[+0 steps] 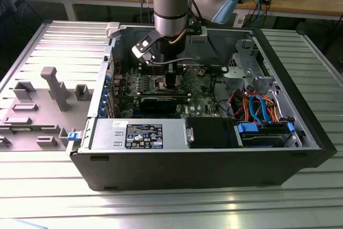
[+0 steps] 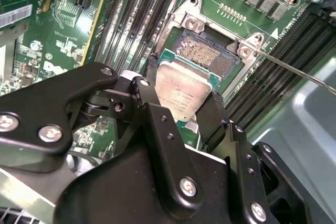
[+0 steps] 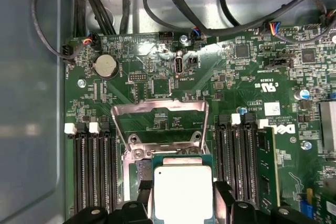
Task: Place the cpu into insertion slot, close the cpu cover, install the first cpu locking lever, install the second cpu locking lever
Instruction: 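Place the cpu into insertion slot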
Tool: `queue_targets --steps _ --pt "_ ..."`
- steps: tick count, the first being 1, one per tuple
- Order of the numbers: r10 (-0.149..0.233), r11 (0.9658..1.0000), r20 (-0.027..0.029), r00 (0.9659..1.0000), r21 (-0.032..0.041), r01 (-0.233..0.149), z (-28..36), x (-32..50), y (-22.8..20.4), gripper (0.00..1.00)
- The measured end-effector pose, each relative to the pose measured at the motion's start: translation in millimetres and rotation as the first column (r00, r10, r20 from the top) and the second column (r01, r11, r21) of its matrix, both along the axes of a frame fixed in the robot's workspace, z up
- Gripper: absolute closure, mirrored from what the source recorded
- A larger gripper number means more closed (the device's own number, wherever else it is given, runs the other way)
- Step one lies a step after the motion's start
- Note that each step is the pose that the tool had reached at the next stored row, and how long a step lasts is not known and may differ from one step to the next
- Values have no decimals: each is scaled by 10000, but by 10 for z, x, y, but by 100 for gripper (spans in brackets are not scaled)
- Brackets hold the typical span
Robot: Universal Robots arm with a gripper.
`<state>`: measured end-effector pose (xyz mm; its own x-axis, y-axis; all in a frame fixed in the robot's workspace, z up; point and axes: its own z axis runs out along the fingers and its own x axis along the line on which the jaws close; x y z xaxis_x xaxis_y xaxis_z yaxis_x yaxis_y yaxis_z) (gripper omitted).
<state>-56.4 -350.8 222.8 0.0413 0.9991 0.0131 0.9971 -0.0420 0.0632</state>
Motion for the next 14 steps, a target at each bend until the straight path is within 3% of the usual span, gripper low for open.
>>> queue_targets --steps 6,8,10,11,14 --pt "101 9999 2 9999 -1 -101 38 0 1 45" --pt "351 9994 -4 9994 -68 -351 39 -2 2 45" --pt "446 9989 -6 9990 -145 -446 37 -1 29 45" --pt "453 9988 -7 9990 -181 -453 31 -7 77 45" --pt "454 9988 -7 9990 -189 -454 5 -29 116 45"
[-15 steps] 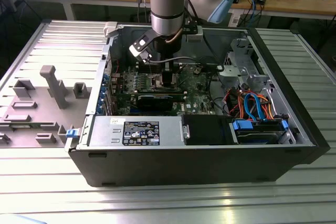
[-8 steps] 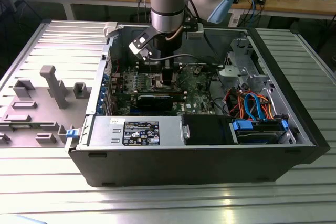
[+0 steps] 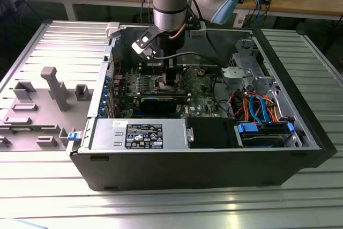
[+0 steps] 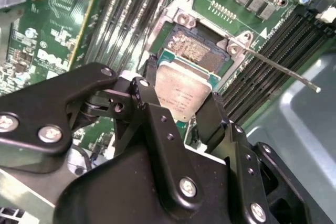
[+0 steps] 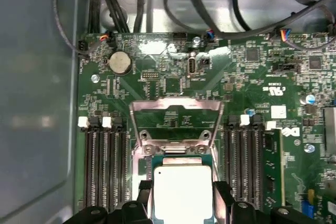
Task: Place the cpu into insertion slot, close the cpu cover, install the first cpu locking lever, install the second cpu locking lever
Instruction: 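Place the cpu into insertion slot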
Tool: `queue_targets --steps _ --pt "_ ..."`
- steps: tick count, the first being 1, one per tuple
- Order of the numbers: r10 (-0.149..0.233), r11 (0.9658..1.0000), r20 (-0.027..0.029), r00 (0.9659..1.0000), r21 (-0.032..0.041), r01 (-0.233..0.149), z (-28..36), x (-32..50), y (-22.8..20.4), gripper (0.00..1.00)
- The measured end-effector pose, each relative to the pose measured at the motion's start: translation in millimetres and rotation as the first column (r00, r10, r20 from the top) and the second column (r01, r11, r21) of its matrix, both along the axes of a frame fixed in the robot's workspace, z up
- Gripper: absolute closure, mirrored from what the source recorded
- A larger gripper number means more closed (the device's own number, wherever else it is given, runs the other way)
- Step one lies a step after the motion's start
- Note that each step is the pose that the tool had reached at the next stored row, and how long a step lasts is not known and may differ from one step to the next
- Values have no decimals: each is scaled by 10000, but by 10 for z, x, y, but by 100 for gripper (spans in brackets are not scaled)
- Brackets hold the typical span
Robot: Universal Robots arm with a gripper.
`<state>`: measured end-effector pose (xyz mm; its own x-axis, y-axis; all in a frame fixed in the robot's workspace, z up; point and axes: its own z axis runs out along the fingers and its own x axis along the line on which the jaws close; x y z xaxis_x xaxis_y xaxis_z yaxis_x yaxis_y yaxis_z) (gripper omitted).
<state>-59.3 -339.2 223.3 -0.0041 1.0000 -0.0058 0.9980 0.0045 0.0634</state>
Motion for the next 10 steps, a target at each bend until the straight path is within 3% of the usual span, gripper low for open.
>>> queue_targets --steps 3,6,10 --pt "-1 10000 -1 10000 -51 1 -31 -37 10 45" --pt "-1 10000 -1 10000 -62 1 -93 -39 18 45" --pt "-18 10000 0 10000 -64 18 -127 -52 22 45"
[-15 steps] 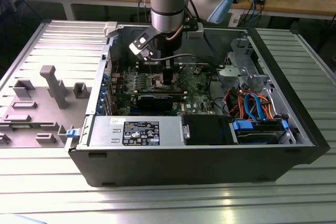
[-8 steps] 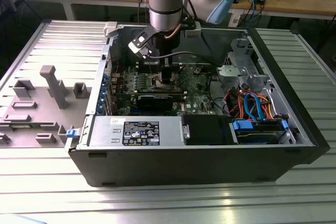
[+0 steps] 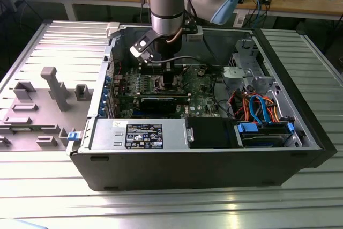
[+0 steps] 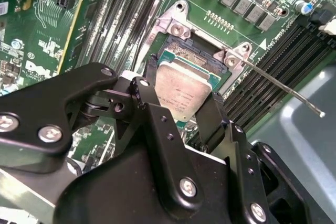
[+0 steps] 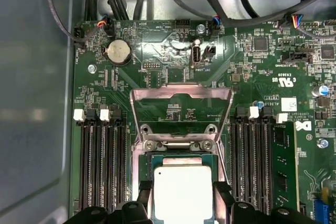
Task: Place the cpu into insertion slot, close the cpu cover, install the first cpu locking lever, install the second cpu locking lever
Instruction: 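Place the cpu into insertion slot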
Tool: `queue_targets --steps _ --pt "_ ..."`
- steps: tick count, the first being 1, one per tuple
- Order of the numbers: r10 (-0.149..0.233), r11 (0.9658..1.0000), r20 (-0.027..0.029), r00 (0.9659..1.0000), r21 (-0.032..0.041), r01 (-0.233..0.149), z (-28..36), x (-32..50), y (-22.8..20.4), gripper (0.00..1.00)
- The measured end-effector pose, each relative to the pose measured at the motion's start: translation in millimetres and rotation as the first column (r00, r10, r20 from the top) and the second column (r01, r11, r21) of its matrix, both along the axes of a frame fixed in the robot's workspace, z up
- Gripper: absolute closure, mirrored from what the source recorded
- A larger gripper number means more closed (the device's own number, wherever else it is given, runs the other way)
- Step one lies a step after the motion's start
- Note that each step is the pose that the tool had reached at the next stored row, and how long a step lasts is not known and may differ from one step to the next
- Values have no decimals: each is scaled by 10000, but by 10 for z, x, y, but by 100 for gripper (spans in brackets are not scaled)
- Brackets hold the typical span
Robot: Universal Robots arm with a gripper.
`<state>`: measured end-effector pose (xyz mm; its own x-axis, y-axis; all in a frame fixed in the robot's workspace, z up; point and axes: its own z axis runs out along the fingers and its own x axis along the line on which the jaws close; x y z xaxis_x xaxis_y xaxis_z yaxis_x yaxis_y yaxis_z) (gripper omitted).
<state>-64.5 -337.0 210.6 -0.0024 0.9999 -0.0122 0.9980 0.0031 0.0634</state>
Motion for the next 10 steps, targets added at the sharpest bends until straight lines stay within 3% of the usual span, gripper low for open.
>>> queue_targets --steps 10 --pt "1 10000 0 10000 1 -1 -87 -21 5 45"
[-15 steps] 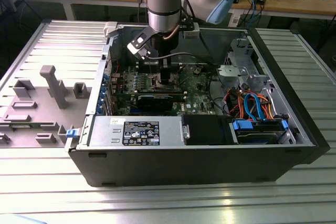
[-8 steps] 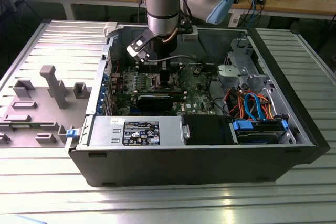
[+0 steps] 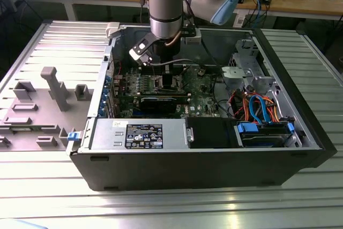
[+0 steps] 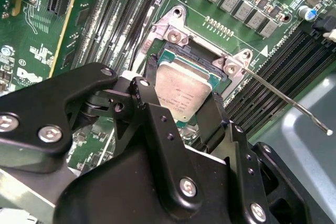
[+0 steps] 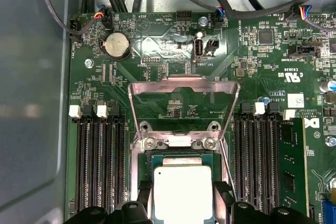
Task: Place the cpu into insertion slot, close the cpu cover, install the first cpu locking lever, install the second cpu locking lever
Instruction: 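Place the cpu into insertion slot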
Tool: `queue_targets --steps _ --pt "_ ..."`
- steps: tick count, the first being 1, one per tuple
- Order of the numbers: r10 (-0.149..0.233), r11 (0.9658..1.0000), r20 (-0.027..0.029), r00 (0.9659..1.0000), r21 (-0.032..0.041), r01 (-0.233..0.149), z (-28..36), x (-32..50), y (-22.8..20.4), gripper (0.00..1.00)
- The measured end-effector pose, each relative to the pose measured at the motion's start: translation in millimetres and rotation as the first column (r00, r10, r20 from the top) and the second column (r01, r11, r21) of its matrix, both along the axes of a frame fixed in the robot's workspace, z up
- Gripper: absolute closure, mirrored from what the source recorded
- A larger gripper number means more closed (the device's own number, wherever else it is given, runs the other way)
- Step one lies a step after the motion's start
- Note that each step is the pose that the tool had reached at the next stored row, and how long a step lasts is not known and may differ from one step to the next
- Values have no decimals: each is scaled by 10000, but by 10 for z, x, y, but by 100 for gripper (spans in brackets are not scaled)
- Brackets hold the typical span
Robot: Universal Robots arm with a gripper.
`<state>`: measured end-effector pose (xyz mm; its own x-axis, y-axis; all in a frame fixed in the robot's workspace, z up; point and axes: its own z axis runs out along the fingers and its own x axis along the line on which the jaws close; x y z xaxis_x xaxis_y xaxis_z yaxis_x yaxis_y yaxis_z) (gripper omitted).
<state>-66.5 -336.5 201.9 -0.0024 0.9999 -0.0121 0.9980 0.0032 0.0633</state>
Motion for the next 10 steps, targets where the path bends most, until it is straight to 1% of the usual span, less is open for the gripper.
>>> queue_targets --steps 5,10 --pt "1 10000 0 10000 -3 -1 -36 -16 12 45" --pt "-1 10000 -4 10000 -4 1 -48 -15 12 45"
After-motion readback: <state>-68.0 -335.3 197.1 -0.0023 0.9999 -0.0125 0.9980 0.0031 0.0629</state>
